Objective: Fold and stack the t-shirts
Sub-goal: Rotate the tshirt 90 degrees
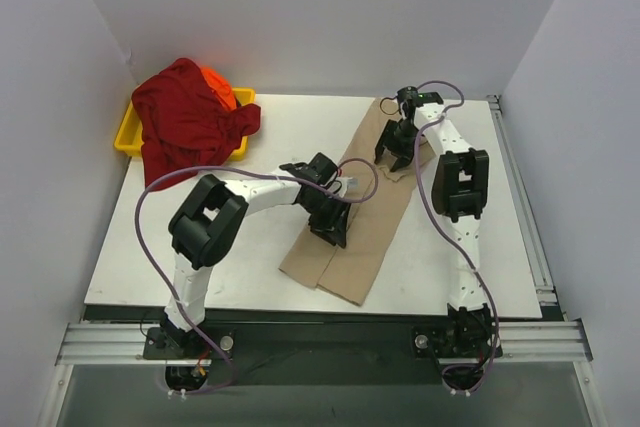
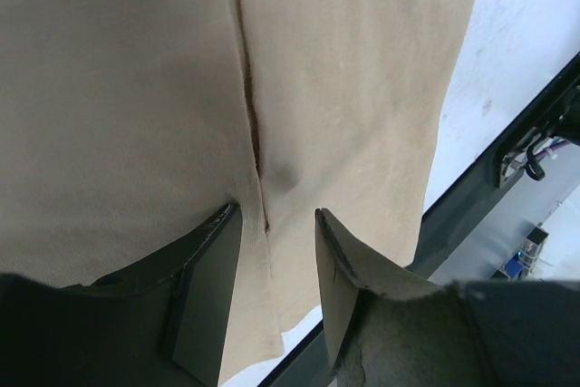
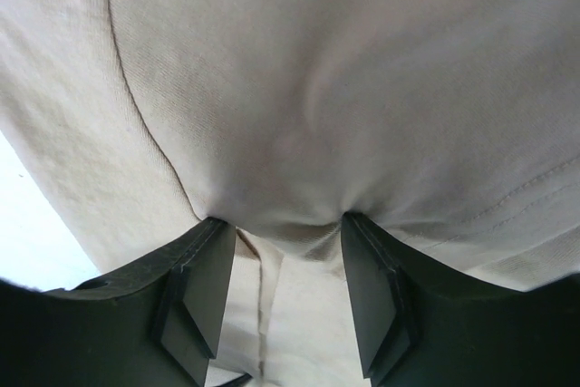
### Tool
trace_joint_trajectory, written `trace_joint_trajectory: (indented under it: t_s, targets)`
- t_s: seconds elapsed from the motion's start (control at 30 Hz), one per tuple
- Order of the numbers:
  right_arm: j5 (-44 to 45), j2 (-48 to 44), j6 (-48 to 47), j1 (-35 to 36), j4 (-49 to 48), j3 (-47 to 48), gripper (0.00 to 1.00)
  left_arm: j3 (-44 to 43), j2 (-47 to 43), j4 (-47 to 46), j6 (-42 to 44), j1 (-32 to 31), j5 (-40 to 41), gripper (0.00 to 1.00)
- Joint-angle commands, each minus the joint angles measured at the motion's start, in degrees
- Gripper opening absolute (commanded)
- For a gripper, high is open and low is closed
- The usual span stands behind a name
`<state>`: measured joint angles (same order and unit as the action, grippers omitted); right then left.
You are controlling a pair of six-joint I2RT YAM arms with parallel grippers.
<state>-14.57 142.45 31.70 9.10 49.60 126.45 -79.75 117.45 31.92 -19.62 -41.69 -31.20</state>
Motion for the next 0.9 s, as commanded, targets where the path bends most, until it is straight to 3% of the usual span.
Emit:
trace_joint_trajectory:
  t_s: [0.0, 0.47, 0.67, 0.77, 0.87]
  targets:
    - [-0.6, 2.7, 0.9, 0.7, 0.5, 3.0, 0.51, -3.4, 3.2, 0.3, -0.6, -1.7, -1.0, 0.49]
    - [-6.8, 0.7, 0.1, -0.8, 0.1, 6.2, 0.56, -8.8, 4.7, -0.7, -1.2, -6.6, -5.6, 0.49]
    - [-8.9, -9.0, -0.1, -4.3, -1.4, 6.0, 0.57, -7.6, -1.7, -3.2, -2.1, -5.7, -2.1, 0.49]
    - [-8.8, -18.2, -1.4, -6.4, -1.3, 1.1, 0.57, -4.7, -6.5, -5.3, -3.1, -4.6, 0.7, 0.52]
    - [-7.8, -28.2, -3.6, -7.4, -1.3, -11.1, 0.57, -1.3, -11.9, -5.9, -3.0, -2.9, 4.8, 0.52]
